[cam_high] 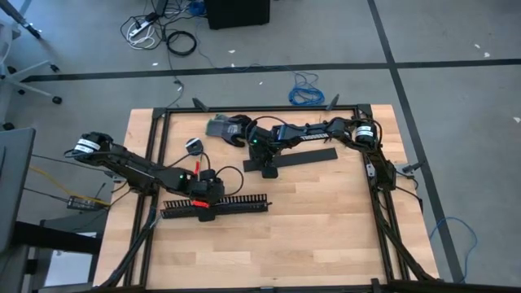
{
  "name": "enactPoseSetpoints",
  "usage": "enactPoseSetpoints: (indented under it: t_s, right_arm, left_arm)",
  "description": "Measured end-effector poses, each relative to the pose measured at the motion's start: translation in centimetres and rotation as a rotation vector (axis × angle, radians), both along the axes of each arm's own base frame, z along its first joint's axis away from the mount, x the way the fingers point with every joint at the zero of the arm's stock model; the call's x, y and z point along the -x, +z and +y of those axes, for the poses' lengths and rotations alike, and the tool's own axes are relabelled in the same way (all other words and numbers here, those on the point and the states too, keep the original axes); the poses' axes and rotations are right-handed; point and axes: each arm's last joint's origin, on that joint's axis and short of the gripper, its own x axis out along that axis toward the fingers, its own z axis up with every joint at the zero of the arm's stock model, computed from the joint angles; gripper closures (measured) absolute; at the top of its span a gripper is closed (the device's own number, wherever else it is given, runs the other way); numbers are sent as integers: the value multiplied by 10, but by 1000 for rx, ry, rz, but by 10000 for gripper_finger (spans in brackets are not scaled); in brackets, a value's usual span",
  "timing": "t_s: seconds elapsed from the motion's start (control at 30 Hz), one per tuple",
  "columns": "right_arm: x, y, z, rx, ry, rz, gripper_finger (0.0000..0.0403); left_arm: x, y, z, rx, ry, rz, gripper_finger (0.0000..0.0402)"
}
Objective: Ziptie cables
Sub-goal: Close the black cable duct with the cover
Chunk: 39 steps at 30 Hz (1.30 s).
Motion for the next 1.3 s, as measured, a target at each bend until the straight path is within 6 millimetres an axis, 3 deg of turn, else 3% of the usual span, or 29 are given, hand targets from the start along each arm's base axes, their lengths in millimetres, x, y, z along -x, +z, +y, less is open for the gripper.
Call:
enactPoseSetpoints:
  t_s: [0.37, 0.6, 0.9, 1.13, 1.3]
  right_arm:
    - [0, 0, 0, 1, 2, 0, 157]
    - [0, 0, 0, 3, 6, -1, 156]
    - [0, 0, 0, 2, 5, 0, 162]
    - [0, 0, 0, 3, 5, 0, 161]
    - [0, 0, 0, 3, 5, 0, 161]
  left_arm:
    - [8, -2, 2, -9, 49, 76, 264]
    - [5, 3, 1, 14, 37, 20, 218]
    - [0, 8, 0, 2, -6, -40, 189]
    - [-13, 34, -3, -2, -51, -170, 188]
    - [-23, 39, -8, 81, -119, -263, 188]
